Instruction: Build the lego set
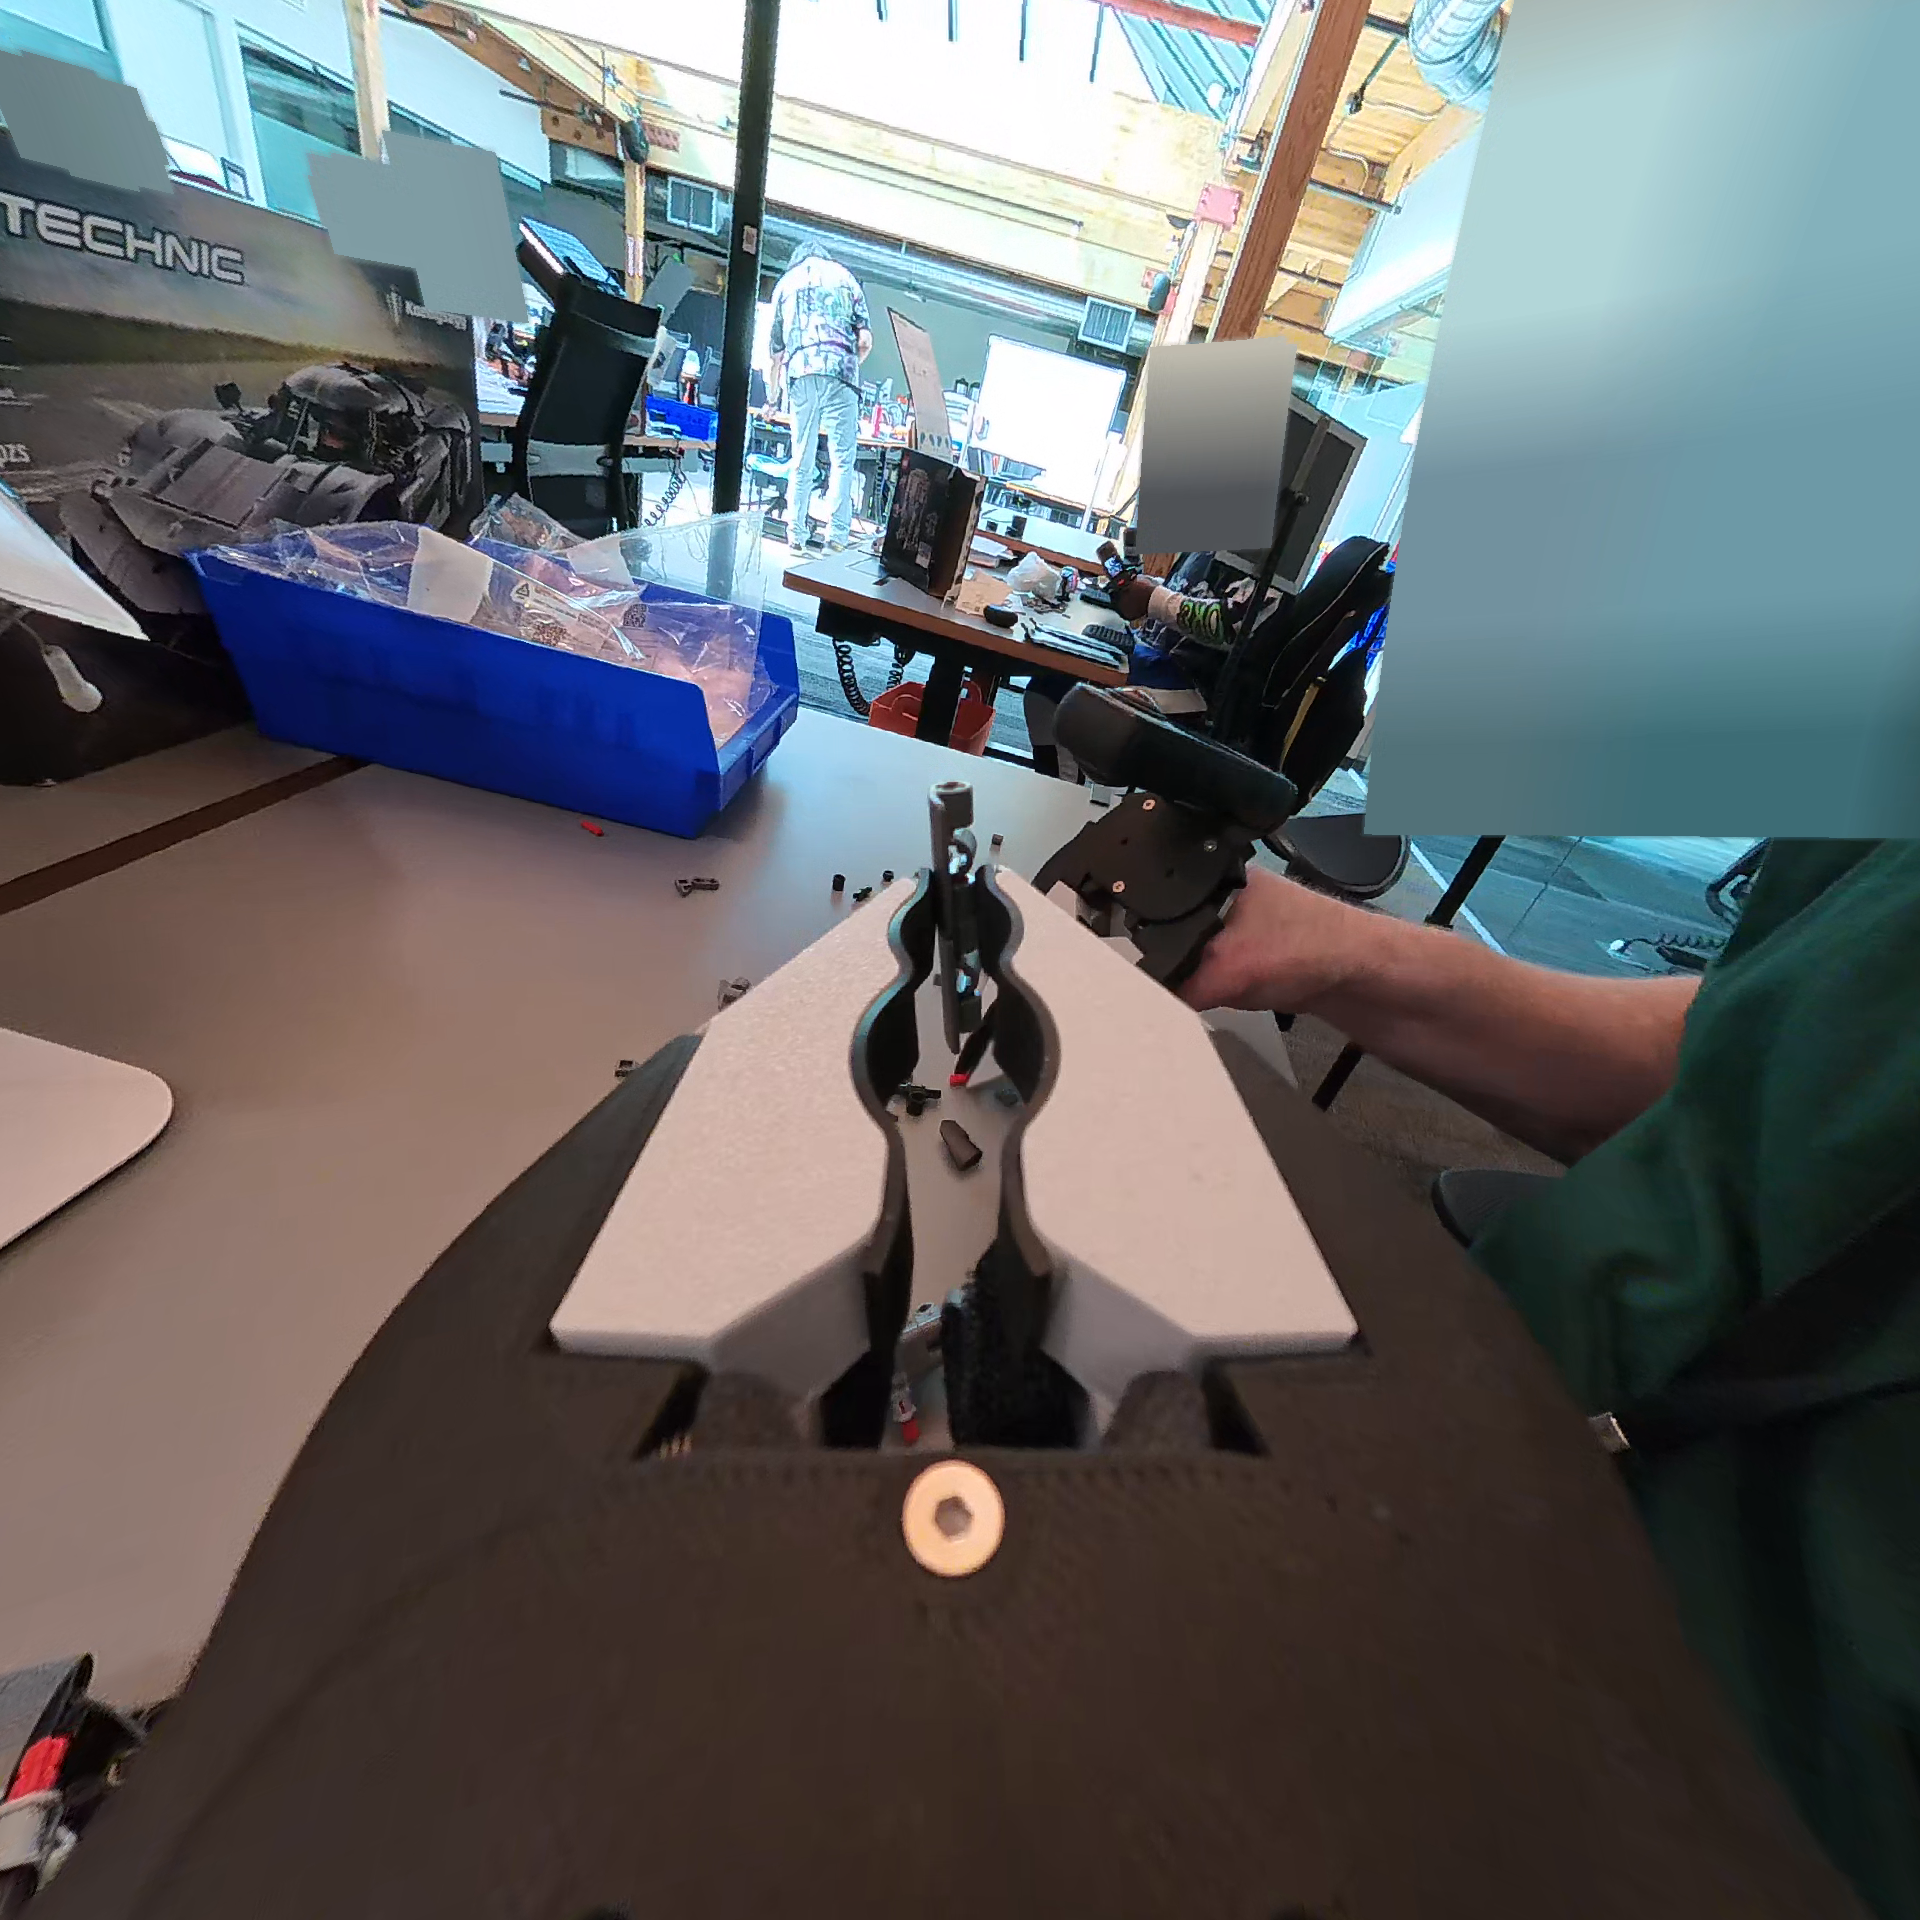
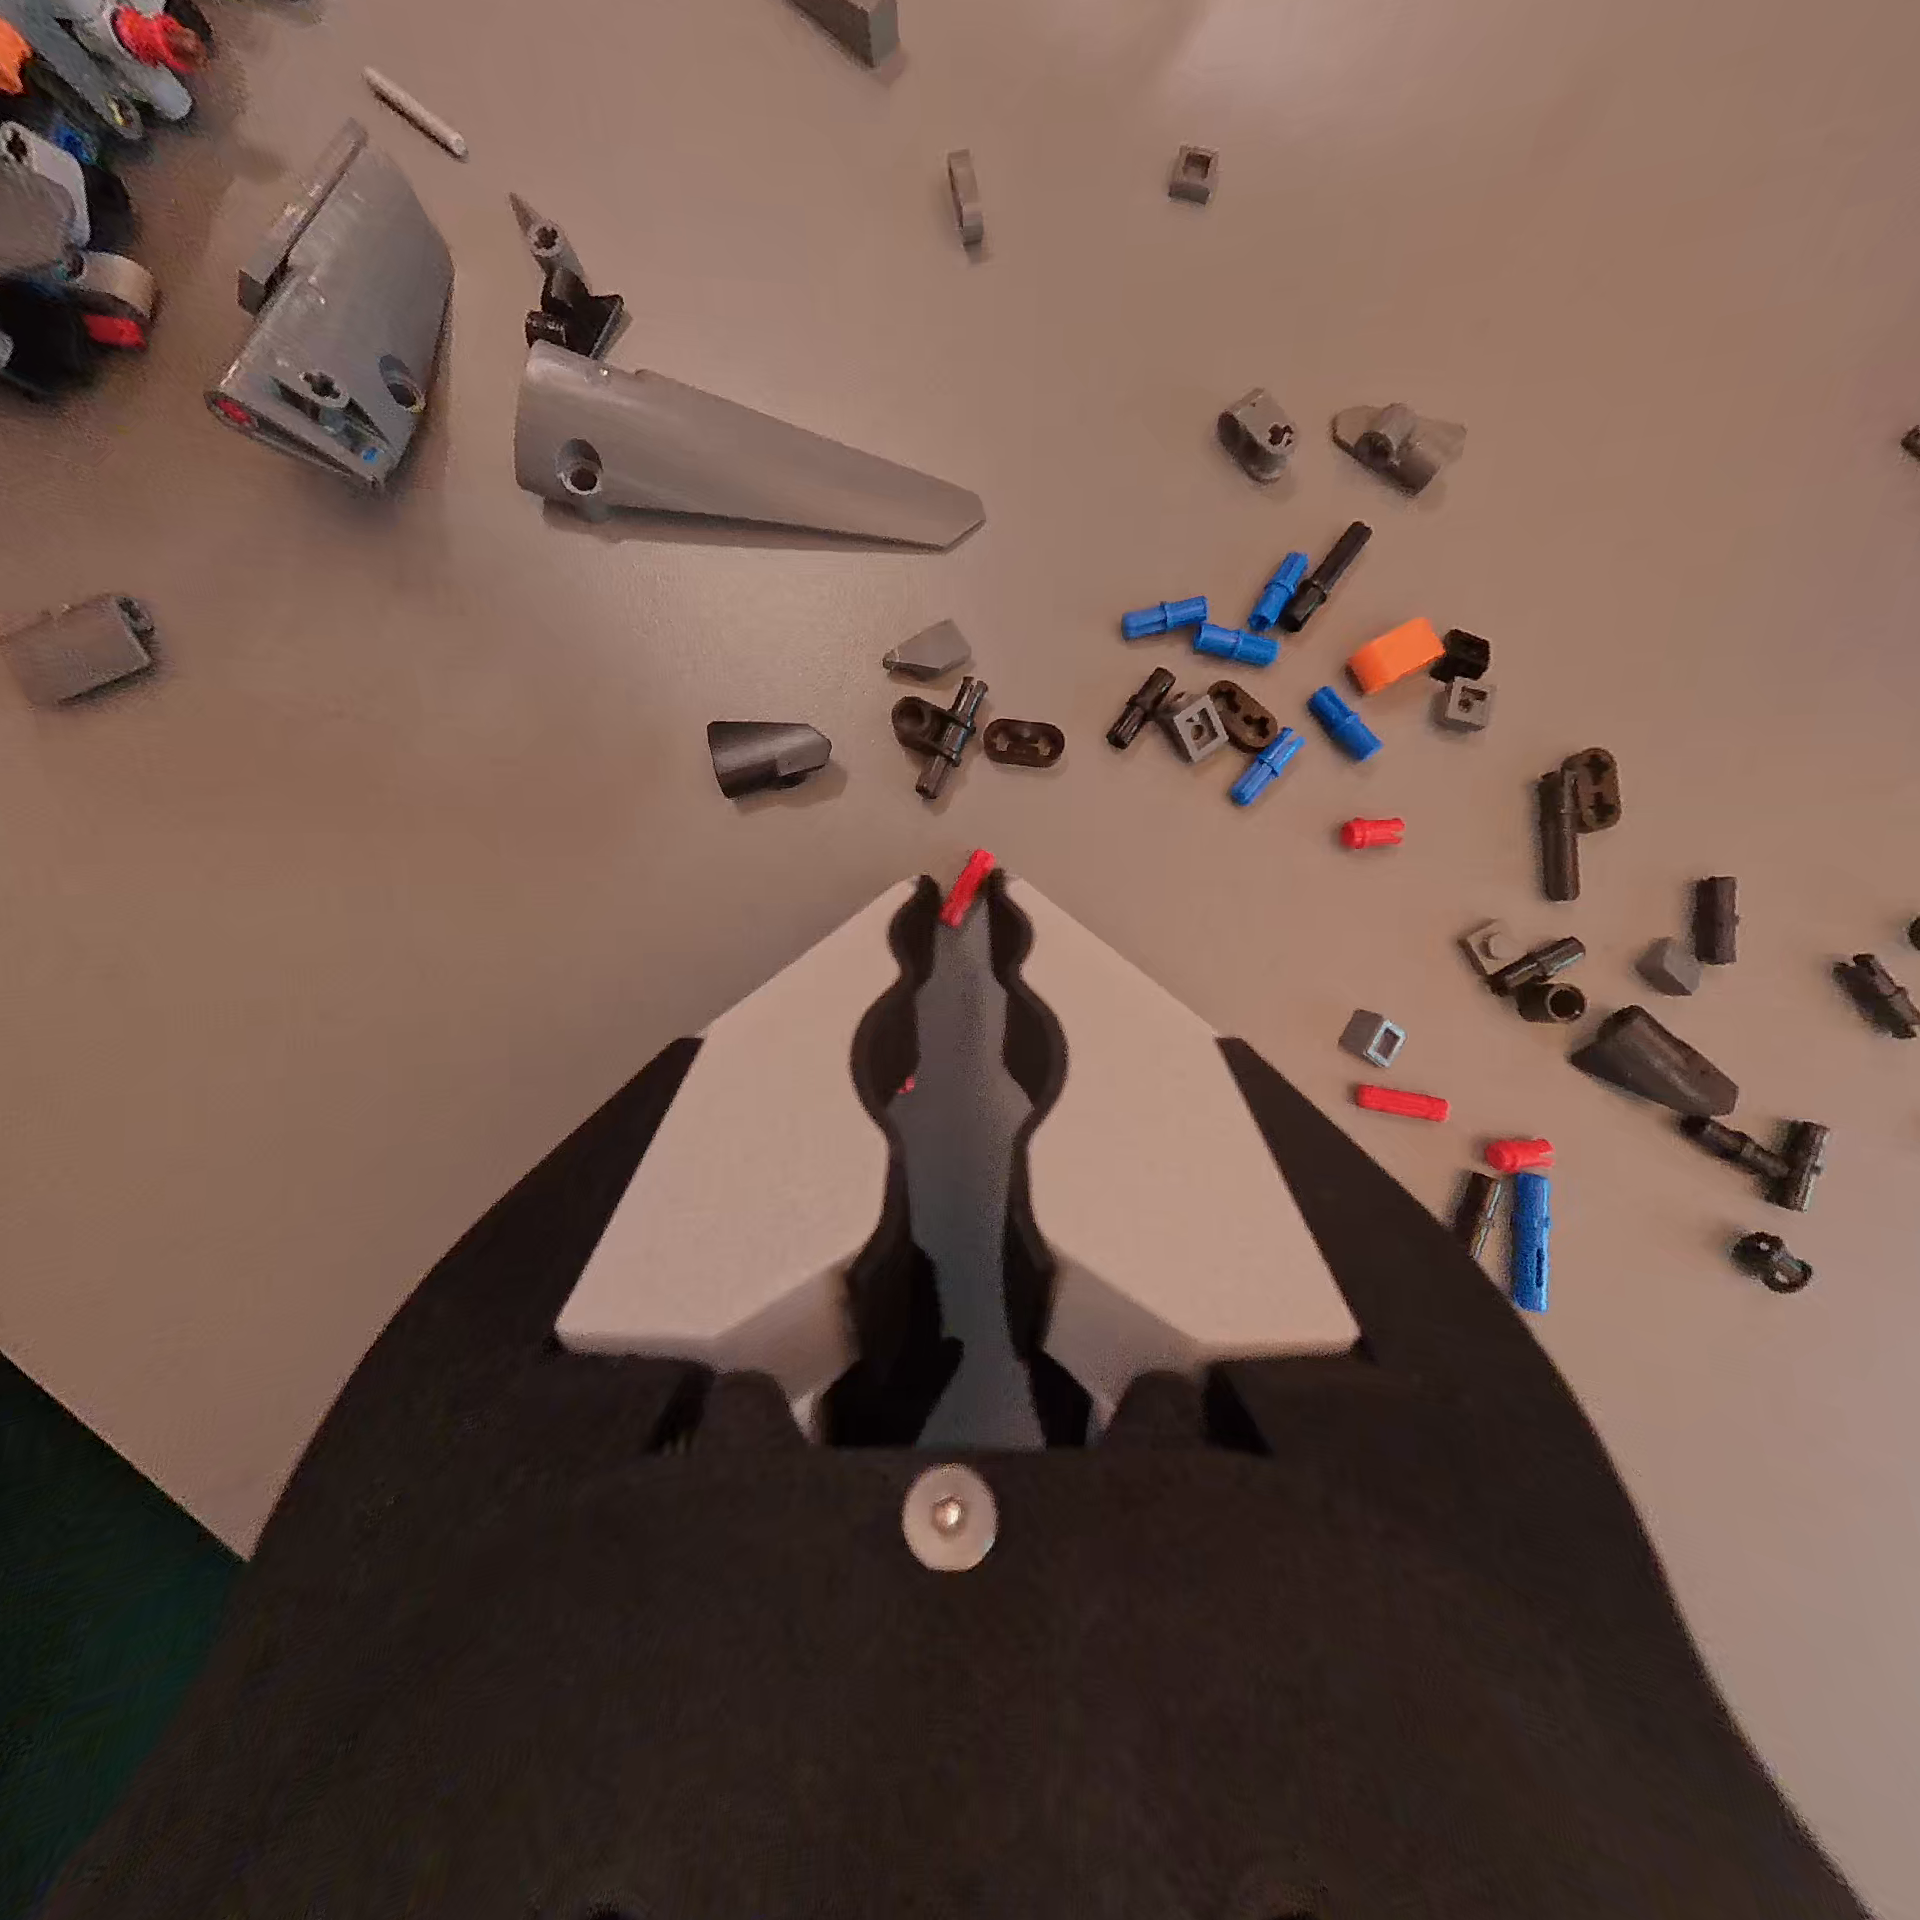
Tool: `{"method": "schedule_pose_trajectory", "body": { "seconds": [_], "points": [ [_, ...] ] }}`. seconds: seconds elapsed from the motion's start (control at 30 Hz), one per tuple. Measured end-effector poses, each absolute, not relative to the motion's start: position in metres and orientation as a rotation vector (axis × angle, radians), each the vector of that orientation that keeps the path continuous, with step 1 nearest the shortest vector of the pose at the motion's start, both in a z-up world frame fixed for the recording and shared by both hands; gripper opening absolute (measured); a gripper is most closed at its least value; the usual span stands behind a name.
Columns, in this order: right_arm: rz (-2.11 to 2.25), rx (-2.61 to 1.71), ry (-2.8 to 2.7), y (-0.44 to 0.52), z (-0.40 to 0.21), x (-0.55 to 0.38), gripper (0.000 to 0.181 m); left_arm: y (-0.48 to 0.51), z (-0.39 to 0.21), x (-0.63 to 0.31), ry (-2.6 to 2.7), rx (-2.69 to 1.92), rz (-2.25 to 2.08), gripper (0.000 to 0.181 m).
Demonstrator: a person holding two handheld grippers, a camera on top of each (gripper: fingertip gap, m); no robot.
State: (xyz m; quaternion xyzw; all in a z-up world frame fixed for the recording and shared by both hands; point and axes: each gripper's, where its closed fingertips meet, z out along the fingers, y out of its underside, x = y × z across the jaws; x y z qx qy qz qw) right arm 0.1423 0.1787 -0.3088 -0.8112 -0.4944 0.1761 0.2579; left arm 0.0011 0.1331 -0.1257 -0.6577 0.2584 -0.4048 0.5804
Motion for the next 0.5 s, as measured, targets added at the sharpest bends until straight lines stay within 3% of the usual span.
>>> {"method": "schedule_pose_trajectory", "body": {
  "seconds": [0.2, 0.5],
  "points": [
    [0.563, -2.082, -1.344, 0.178, -0.294, 0.133, 0.002, 0.133, -0.130, 0.006, 0.618, -1.552, -0.977, 0.004],
    [0.582, -1.308, -1.525, 0.141, -0.153, 0.048, 0.001, 0.125, -0.123, 0.014, 0.612, -1.493, -1.195, 0.005]
  ]
}}
